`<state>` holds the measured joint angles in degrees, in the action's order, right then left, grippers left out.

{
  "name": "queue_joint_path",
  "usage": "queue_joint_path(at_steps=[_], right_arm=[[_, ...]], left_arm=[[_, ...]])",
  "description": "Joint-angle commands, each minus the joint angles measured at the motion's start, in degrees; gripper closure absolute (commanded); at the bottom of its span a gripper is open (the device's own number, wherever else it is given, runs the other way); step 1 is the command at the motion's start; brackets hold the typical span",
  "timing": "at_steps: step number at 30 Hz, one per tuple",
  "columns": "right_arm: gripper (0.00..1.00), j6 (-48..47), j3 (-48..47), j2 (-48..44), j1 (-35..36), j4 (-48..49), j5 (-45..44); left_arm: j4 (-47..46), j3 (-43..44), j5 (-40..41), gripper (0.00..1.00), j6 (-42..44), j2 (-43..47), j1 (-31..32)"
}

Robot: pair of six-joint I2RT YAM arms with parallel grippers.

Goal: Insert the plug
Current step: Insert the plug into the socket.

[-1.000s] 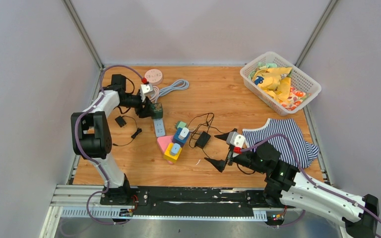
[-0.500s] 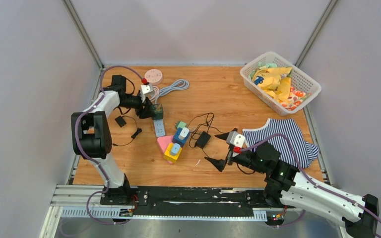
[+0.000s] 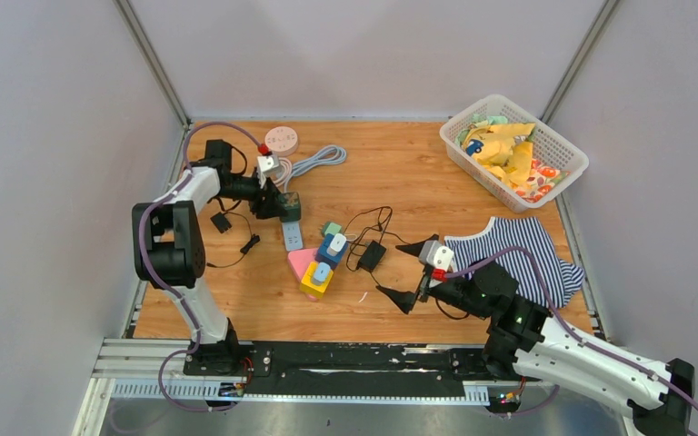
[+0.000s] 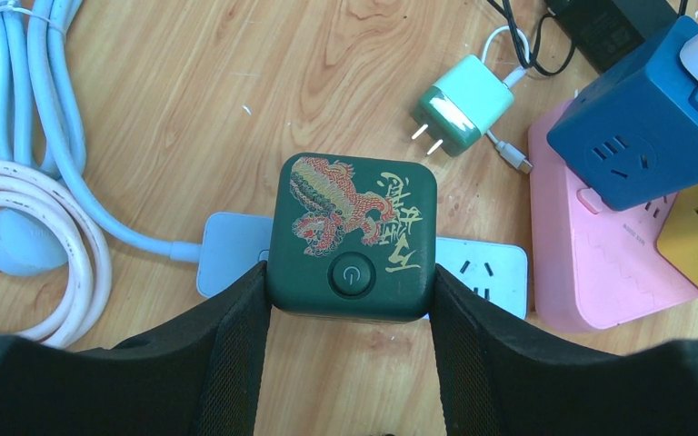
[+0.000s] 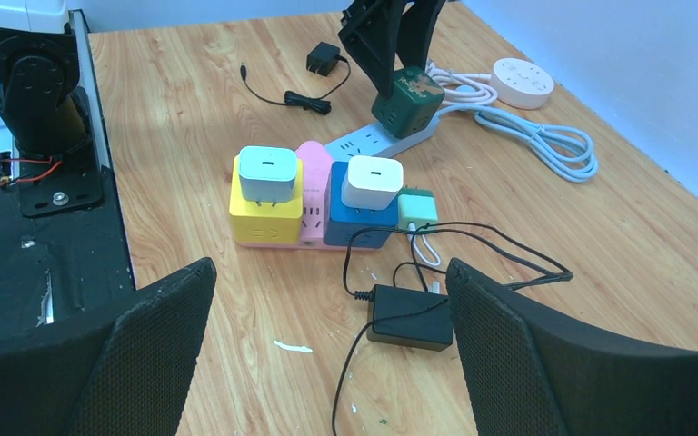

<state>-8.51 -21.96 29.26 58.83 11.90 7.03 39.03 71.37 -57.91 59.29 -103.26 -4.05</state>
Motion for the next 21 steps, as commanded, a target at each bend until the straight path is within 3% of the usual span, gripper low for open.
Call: queue_joint_path(at_steps=[1, 6, 9, 12, 21], right_arm=[[0.04, 0.2, -0.1, -1.3, 0.8, -1.4, -1.3], [0.04, 0.2, -1.0, -1.9, 0.8, -3.1, -1.7], [0.04, 0.5, -0.8, -1.9, 0.7, -2.8, -2.6], [0.04, 0.7, -0.8, -1.9, 0.8, -2.7, -3.3], [0.05, 1.2, -0.8, -3.4, 0.8, -3.8, -4.2]], left_arm=[[0.7, 2.0, -2.0, 1.0, -1.8, -1.7, -0.2], [2.0, 4.1, 2.4, 1.0, -4.4, -2.8, -0.2], [3.6, 3.3, 3.8, 0.91, -1.2, -1.4, -0.3], [3.7, 1.9, 6.9, 0.88, -0.7, -0.5, -0.2], [3.7, 1.4, 7.9, 0.58, -0.1, -0.1, 0.1]])
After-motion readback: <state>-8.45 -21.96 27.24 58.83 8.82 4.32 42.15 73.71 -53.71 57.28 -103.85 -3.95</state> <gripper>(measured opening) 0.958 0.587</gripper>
